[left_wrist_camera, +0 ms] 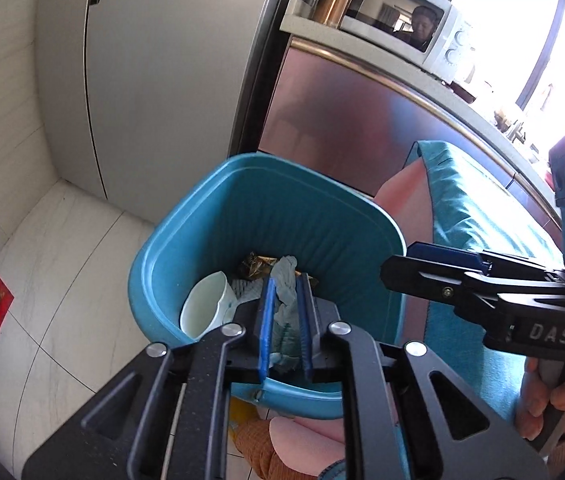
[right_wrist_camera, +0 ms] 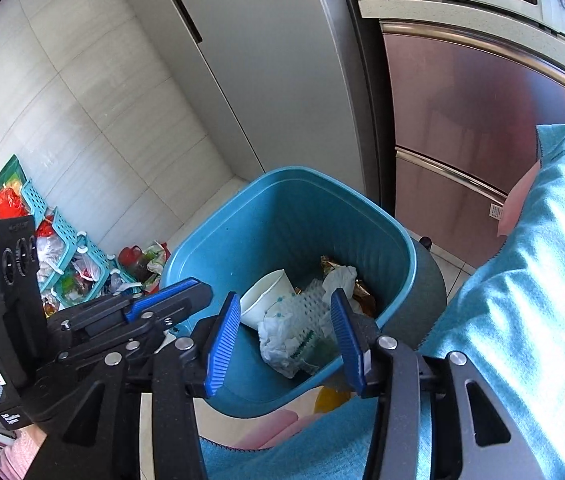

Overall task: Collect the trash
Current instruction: 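Open both tools to drop the tissue and wrapper into the bin, then move both open tools back over the table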

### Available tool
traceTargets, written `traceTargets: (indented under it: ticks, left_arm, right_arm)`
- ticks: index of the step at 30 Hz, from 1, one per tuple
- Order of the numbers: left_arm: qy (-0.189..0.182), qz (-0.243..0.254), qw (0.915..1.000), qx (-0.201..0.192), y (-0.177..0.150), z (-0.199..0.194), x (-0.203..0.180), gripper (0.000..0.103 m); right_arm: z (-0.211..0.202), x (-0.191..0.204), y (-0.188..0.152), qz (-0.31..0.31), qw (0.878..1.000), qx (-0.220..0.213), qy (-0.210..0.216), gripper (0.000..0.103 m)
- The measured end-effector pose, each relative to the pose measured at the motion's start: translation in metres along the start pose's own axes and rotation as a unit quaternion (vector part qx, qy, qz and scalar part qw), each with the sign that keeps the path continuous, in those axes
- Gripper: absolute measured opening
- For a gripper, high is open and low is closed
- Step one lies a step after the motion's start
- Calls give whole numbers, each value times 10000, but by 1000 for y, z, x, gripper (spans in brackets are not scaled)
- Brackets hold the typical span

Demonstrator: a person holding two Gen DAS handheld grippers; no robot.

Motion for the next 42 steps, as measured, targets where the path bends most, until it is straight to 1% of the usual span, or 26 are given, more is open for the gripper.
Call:
traceTargets:
  ticks: [5,7,8,10,11,12,13,14,16,17,19,21,24,27,30,34,38,42]
  left_arm:
    - [-142,112,9995,-247,5,-21,-9,22]
    - [-226,212,9987,-397,8,-33,-18,29]
    - [-283,249,9982,-462,9,-38,-22,30]
    - [-414,347,9967,-605,11,-50,-33,39]
    - [-468,391,9958,-677,11,-56,-38,41]
    - [-520,415,9951,-736,12,-61,-43,46]
    - [-613,446,9940,-793,12,-66,-50,47]
    - [-705,479,9929,-830,11,-71,-57,48]
    - [-886,594,9905,-872,8,-78,-73,52]
    - [-968,671,9891,-885,6,-81,-82,53]
    - [-1124,850,9859,-901,1,-85,-102,56]
    - [-1298,976,9827,-888,-5,-89,-122,56]
    - [-1655,1191,9760,-766,-17,-91,-157,57]
    - [-1938,1488,9678,-613,-33,-90,-196,57]
    - [-2234,1801,9569,-451,-52,-92,-236,57]
    - [-2594,2231,9393,-258,-79,-95,-291,57]
    - [-2918,2596,9206,-38,-106,-97,-339,57]
    - [-3119,2924,9039,148,-130,-97,-383,56]
  right_arm:
    - [-16,-4,-7,101,9998,-158,94,45]
    - [-28,-5,-10,101,9995,-269,87,45]
    - [-36,-5,-13,93,9993,-339,91,45]
    - [-53,-7,-17,86,9988,-485,86,45]
    - [-62,-8,-20,65,9984,-555,74,46]
    - [-71,-10,-23,56,9980,-632,59,47]
    - [-80,-13,-27,73,9976,-693,44,48]
    - [-90,-17,-32,92,9971,-752,10,49]
    - [-108,-23,-42,144,9959,-884,-89,49]
    - [-118,-28,-48,193,9953,-944,-125,49]
    - [-139,-40,-59,280,9930,-1101,-322,49]
    - [-162,-52,-72,426,9896,-1288,-469,49]
    - [-194,-73,-94,721,9830,-1532,-713,50]
    - [-225,-94,-117,995,9747,-1718,-1030,50]
    - [-258,-117,-139,1234,9643,-1904,-1365,50]
    - [-299,-151,-163,1537,9484,-2173,-1724,50]
    - [-336,-181,-189,1827,9298,-2408,-2101,50]
    - [-368,-207,-211,2061,9130,-2599,-2374,50]
Point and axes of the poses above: each gripper's, at about its wrist camera, not at the fingertips, and z roughly the way its jaws point, x to its left, y to its top, the point moved 9 cm from there along z, roughly the way its jaws point, and after that the axes turned 3 degrees about y, right-handed, at the moved point
